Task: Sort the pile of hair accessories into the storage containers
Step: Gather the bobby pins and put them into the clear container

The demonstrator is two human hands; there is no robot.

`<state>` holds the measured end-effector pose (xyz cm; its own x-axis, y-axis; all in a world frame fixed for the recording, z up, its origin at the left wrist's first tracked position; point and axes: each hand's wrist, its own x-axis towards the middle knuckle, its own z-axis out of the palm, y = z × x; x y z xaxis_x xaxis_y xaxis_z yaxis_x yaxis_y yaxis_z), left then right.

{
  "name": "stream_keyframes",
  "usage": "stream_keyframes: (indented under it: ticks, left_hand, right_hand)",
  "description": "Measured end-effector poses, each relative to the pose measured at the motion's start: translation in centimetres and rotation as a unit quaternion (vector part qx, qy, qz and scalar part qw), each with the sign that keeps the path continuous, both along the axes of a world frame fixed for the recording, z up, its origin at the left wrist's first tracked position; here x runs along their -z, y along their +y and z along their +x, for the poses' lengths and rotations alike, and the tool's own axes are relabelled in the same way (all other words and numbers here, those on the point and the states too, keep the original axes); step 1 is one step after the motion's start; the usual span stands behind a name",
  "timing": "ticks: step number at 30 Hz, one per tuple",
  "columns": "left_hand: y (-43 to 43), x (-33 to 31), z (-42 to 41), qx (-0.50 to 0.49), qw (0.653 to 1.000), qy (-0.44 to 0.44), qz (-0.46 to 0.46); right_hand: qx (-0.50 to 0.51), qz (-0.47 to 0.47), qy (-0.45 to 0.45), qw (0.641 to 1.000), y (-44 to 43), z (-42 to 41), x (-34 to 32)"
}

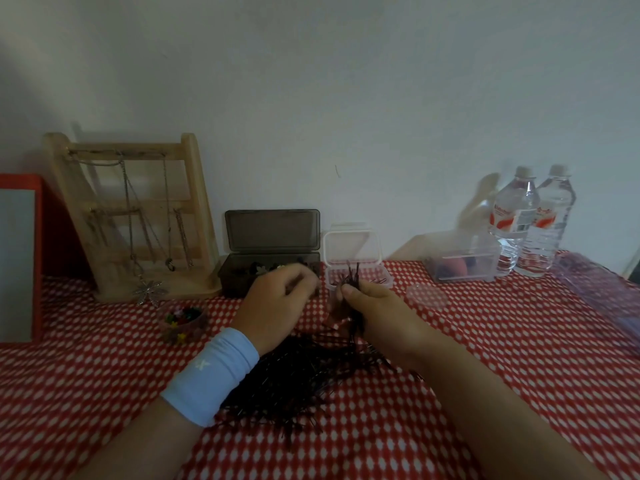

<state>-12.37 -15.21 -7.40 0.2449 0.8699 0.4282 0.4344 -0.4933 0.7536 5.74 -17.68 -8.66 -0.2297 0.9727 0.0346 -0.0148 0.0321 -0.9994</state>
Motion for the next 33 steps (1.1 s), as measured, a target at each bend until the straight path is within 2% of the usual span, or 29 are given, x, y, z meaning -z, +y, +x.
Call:
stream_keyframes:
  ticks: [2, 6, 10, 14, 15, 17, 21, 26, 29, 32, 33]
  left_hand:
    - [0.1, -0.5, 0.1, 0.012, 0.999, -0.035, 0.001]
    - [0.4, -0.5, 0.4, 0.106, 0.992, 0.009, -0.061]
    - [0.6, -0.1, 0.1, 0.098, 0.992, -0.006, -0.074]
    - [0.7, -0.3, -0.2, 0.036, 0.999, -0.007, -0.02]
    - [0.7, -0.5, -0.2, 0.037, 0.999, -0.031, -0.014]
    - [0.4, -0.7, -0.1, 0.106, 0.991, -0.069, -0.04]
    - [-0.3, -0.4, 0.5, 0.195, 0.979, 0.029, -0.058]
    - [0.2, -0.9, -0.3, 0.163, 0.984, 0.064, -0.017]
    - [0.0, -0.7, 0.0, 0.191, 0.978, 0.085, -0.019]
    - [-0.1, 0.0, 0.7, 0.211, 0.966, 0.153, -0.012]
    - [-0.1, 0.1, 0.8, 0.217, 0.966, 0.135, -0.027]
  right_hand:
    - [-0.049, -0.007, 0.021, 0.999, 0.0, -0.3, 0.1]
    - [-0.108, -0.031, 0.103, 0.988, -0.3, -0.4, -0.1]
    - [-0.132, -0.043, 0.082, 0.987, -0.6, -0.1, -0.4]
    - [-0.11, -0.031, 0.072, 0.991, -0.3, -0.1, 0.0]
    - [-0.099, -0.021, 0.06, 0.993, -0.2, -0.1, 0.0]
    - [-0.095, 0.0, 0.036, 0.995, -0.2, -0.1, 0.0]
    - [-0.112, -0.017, 0.037, 0.993, -0.3, -0.4, 0.2]
    - [-0.118, -0.013, 0.037, 0.992, -0.3, -0.3, 0.2]
    - [-0.124, -0.01, 0.019, 0.992, -0.3, -0.5, 0.1]
    - [-0.117, -0.04, 0.023, 0.992, -0.3, -0.6, 0.2]
    - [-0.115, -0.053, 0.032, 0.991, -0.3, -0.5, 0.2]
